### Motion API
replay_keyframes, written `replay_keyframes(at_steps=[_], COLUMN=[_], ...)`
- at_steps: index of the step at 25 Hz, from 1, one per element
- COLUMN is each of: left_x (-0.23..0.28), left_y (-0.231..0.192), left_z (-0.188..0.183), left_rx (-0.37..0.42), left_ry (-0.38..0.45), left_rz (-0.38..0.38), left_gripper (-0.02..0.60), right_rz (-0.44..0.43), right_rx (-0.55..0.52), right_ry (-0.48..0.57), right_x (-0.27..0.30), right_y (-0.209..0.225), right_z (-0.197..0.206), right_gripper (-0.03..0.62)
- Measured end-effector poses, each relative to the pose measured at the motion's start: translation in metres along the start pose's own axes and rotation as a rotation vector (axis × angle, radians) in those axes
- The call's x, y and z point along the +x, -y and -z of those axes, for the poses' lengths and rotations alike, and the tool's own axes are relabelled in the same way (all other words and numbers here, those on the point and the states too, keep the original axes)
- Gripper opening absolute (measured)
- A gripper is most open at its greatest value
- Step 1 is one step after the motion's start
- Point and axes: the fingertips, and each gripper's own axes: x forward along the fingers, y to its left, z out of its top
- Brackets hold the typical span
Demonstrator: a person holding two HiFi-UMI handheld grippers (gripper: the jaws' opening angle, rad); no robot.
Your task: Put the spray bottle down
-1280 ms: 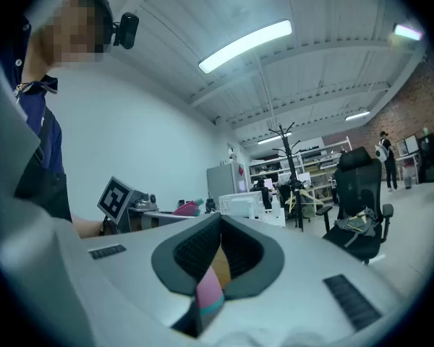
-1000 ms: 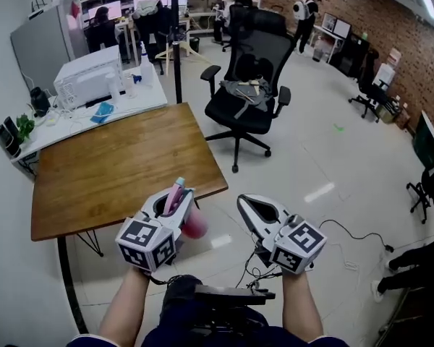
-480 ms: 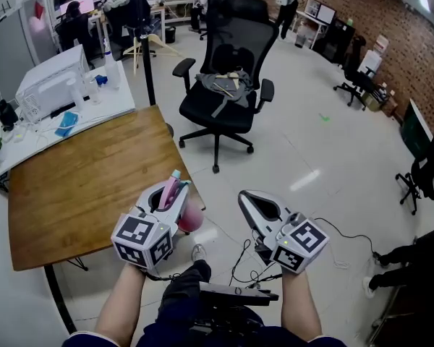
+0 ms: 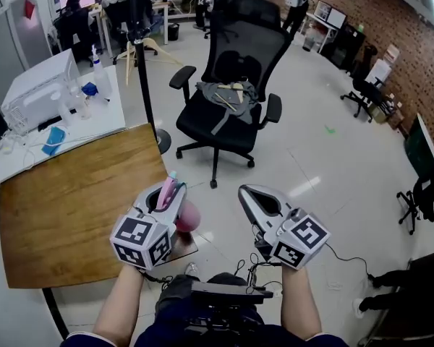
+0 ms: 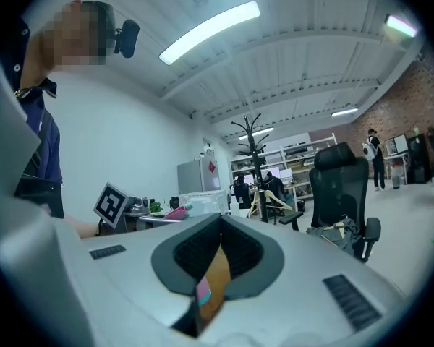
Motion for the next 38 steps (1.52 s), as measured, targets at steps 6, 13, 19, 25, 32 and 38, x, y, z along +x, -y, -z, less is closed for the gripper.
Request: replay_keyframes(at_steps=[6, 13, 19, 25, 32, 38], left_x=[0.023, 0.063, 0.099, 0.093, 0.062, 0.045], left_y=[-0.031, -0.074, -0.081, -0.079, -0.111, -0.167], left_z=[-0.003, -0.007, -0.025, -0.043, -0.042, -0.033], left_rx=[-0.039, -0.057, -0.086, -0.075, -0.091, -0.118], left_ry=[0.009, 0.038, 0.070, 0.084, 0.107, 0.152], left_rz=[-0.101, -0.380, -0.609, -0.799, -0.974, -1.090], left_gripper=[0.083, 0.083, 0.083, 0.083, 0.082, 0.083], right_rz=[-0.089, -0.379, -0.665, -0.821, -0.959, -1.052], right_rx=[-0.012, -0.005, -0.019, -0.001, -0.015, -0.075], right_ry=[-0.027, -0.035, -0.027, -0.004, -0.042, -0.092], right_x=[0.044, 0.114, 0.138, 0.162, 0.206, 0.274], right_y=[0.037, 0.094, 0.140, 0.164, 0.144, 0.122], right_z=[-0.012, -0.007, -0.021, -0.042, -0.035, -0.029], right_gripper=[0.000, 0.000, 0.000, 0.000, 0.000, 0.000])
